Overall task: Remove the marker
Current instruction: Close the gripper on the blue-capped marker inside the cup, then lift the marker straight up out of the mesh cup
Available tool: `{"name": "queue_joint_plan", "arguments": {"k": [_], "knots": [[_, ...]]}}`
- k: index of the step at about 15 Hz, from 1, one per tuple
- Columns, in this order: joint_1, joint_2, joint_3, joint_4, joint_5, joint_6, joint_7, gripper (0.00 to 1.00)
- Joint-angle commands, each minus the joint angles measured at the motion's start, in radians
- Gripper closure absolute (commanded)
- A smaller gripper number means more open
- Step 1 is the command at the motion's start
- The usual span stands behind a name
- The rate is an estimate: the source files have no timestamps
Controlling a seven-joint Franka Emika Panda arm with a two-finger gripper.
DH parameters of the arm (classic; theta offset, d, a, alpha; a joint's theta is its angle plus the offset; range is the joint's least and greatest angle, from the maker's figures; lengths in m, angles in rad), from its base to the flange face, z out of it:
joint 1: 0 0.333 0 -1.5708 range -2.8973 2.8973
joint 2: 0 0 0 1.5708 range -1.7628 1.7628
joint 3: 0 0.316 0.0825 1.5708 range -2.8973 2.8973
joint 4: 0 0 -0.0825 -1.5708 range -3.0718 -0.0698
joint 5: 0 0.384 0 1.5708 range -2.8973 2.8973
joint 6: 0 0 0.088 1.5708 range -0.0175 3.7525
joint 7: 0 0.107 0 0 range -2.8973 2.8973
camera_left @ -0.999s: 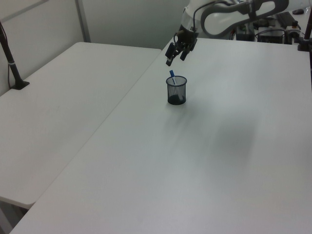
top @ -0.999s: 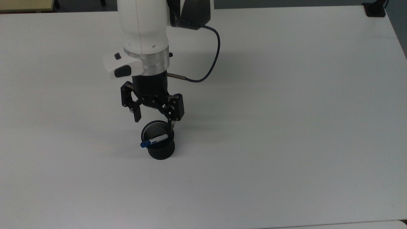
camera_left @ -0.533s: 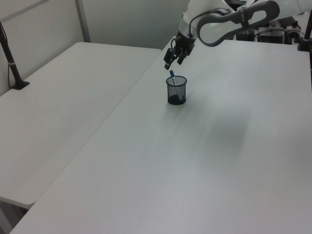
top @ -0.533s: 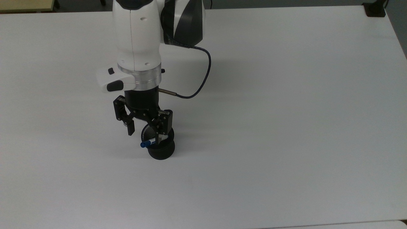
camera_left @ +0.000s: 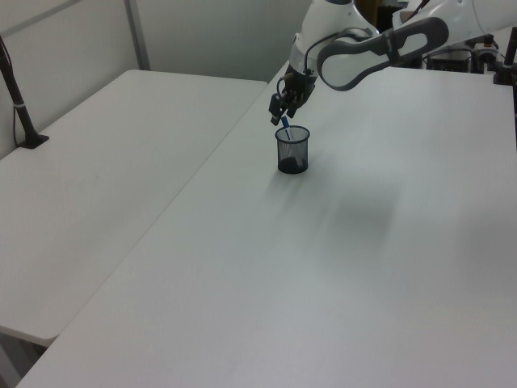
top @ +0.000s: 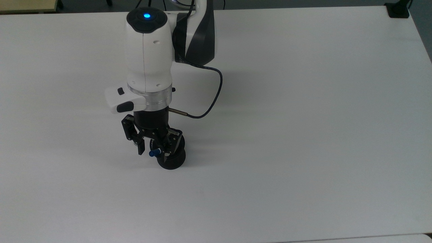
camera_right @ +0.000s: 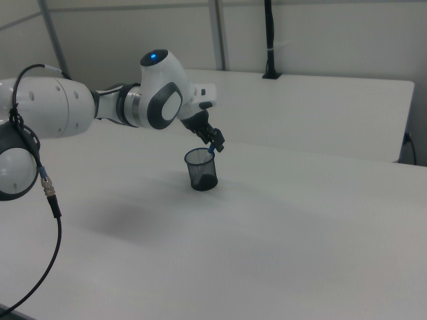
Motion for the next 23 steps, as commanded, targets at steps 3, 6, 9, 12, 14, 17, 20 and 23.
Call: {"name": "queue_joint_plan", "arguments": {"k": [3, 6, 9, 12, 14, 17, 20, 23], "knots": [[0.024, 0.020, -0.029, 0.020, -0.013, 0.022, 0.010, 0.63], [0.024, 0.019, -0.029, 0.024, -0.013, 0.022, 0.010, 0.81], [0.024, 0.016, -0.032, 0.024, -0.012, 0.022, 0.012, 0.88], [0.027, 0.011, -0.046, 0.055, -0.005, 0.022, 0.019, 0.88], [0.039, -0.007, -0.048, 0.064, -0.002, 0.021, 0.022, 0.88], [0.054, -0.047, -0.058, 0.067, 0.005, 0.019, 0.030, 0.88], [0.058, -0.138, -0.063, 0.055, 0.031, 0.012, 0.033, 0.89], [0.059, -0.210, -0.057, 0.023, 0.054, -0.011, 0.028, 0.89]]}}
